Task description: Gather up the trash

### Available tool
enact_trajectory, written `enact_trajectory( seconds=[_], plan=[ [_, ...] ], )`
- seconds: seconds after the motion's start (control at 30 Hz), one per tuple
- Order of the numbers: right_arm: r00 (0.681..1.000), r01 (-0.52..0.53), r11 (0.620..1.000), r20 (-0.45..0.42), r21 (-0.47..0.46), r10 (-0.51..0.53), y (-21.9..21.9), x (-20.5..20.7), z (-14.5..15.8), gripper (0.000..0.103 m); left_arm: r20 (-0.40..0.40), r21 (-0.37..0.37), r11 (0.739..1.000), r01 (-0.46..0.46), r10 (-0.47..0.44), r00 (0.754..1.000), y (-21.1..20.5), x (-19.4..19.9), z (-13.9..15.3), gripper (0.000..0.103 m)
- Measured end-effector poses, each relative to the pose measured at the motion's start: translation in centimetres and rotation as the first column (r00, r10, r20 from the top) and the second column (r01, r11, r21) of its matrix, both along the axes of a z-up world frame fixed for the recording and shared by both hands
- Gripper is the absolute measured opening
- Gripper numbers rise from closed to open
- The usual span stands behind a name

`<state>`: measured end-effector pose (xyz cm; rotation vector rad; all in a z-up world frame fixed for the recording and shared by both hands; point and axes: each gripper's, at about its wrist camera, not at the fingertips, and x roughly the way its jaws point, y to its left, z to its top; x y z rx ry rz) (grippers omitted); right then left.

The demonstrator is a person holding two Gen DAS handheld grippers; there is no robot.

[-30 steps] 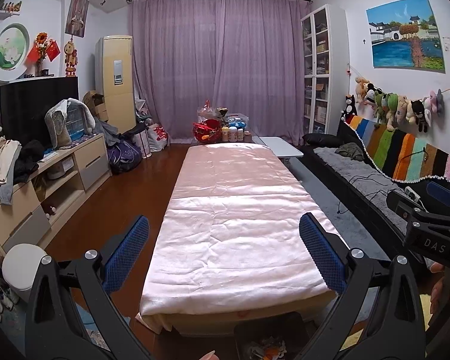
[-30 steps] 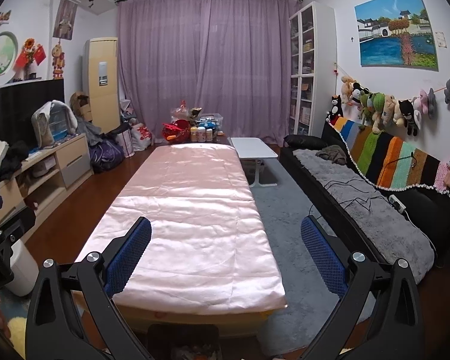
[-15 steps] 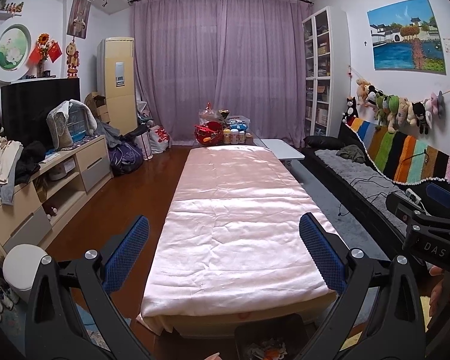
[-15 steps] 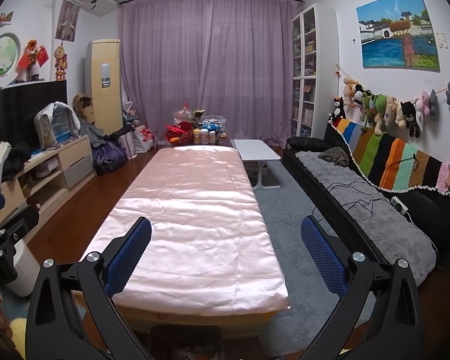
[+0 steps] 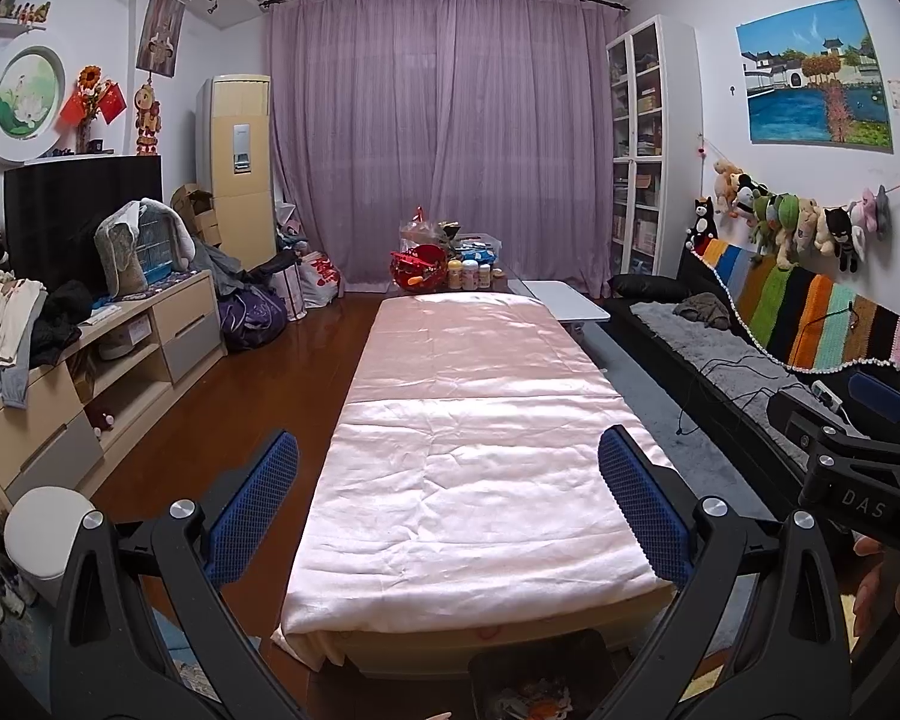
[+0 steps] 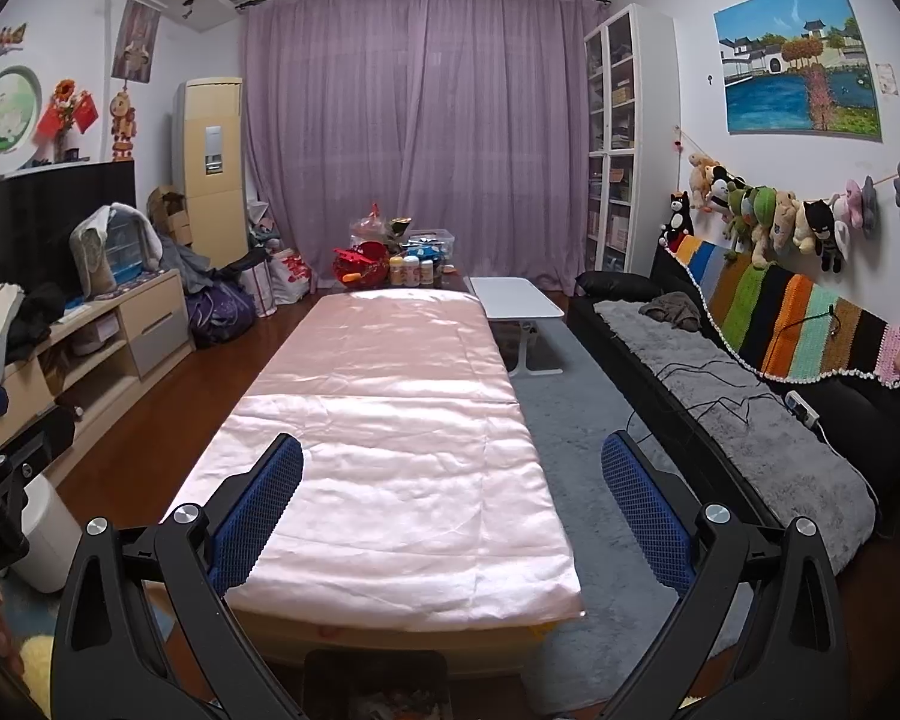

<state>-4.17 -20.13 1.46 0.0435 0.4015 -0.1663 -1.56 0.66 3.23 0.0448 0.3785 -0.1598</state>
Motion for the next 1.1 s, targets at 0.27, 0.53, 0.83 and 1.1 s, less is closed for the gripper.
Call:
enact_trajectory(
  seconds=[0.27, 0.53, 0.83, 1.1],
  plan=[
    [1.000, 0.001, 1.000, -0.001, 0.001, -0.001, -0.01, 0.04, -0.02, 0.100, -0.004, -0.001, 1.000, -0.002, 0.002, 1.000, -0.18, 0.02, -0.03, 0.095],
    [1.000, 0.002, 1.000, -0.002, 0.001, -0.002, -0.03, 0.05, -0.04, 0.100, -0.007, -0.006, 1.000, -0.007, 0.007, 1.000, -0.04, 0.10, -0.09, 0.095],
    [1.000, 0.003, 1.000, -0.001, 0.000, -0.003, -0.01, 0.02, -0.08, 0.100, -0.007, -0.006, 1.000, -0.011, 0.011, 1.000, 0.00, 0.10, -0.11, 0.095],
    [1.000, 0.007, 1.000, 0.000, 0.003, -0.007, -0.03, -0.07, -0.08, 0.100, -0.004, -0.008, 1.000, -0.014, 0.014, 1.000, 0.17, -0.04, -0.07, 0.095]
  ],
)
